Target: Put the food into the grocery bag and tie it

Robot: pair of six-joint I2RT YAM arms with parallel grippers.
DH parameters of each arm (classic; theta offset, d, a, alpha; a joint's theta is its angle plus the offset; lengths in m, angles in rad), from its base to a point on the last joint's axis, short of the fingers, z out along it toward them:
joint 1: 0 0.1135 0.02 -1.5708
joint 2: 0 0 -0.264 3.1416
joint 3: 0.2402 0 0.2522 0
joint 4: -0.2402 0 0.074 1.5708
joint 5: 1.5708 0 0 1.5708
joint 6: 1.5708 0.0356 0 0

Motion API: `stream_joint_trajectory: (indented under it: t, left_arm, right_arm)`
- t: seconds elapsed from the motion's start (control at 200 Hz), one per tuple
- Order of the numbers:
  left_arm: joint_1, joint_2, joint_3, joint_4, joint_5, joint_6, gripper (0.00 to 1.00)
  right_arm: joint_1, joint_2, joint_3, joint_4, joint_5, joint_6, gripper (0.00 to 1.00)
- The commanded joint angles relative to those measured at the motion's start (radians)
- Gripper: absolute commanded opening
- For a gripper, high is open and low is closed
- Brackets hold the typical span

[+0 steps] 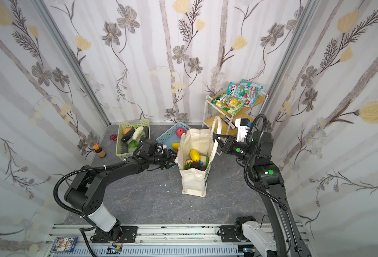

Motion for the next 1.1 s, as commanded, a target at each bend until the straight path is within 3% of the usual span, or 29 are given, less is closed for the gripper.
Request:
stream_joint_trajectory:
  t: [0.0, 0.065, 0.375, 0.475, 0.759, 1.099]
  left_arm:
    - [-0.002, 0.015, 0.013, 0.065, -0.010, -0.030, 0.53]
    - [-0.002, 0.031, 0.024, 0.074, -0.010, -0.031, 0.49]
    - [-0.002, 0.048, 0.034, 0.109, -0.020, -0.022, 0.03]
    - [0.004, 0.011, 0.048, 0.057, -0.042, 0.017, 0.02]
    - [0.016, -0.155, 0.219, -0.333, -0.238, 0.311, 0.02]
    - [-0.008, -0.216, 0.394, -0.415, -0.280, 0.491, 0.08]
  right_arm:
    - [0.004, -0.004, 0.012, 0.012, 0.015, -0.003, 0.11]
    - [0.007, -0.004, 0.012, 0.009, 0.015, -0.004, 0.11]
    - [0.030, -0.001, 0.015, 0.011, 0.015, -0.013, 0.12]
    - [0.044, 0.003, 0.023, 0.016, 0.012, -0.020, 0.12]
    - [0.086, 0.016, 0.037, 0.018, 0.013, -0.038, 0.12]
    - [0.149, 0.055, 0.037, 0.049, 0.032, -0.047, 0.11]
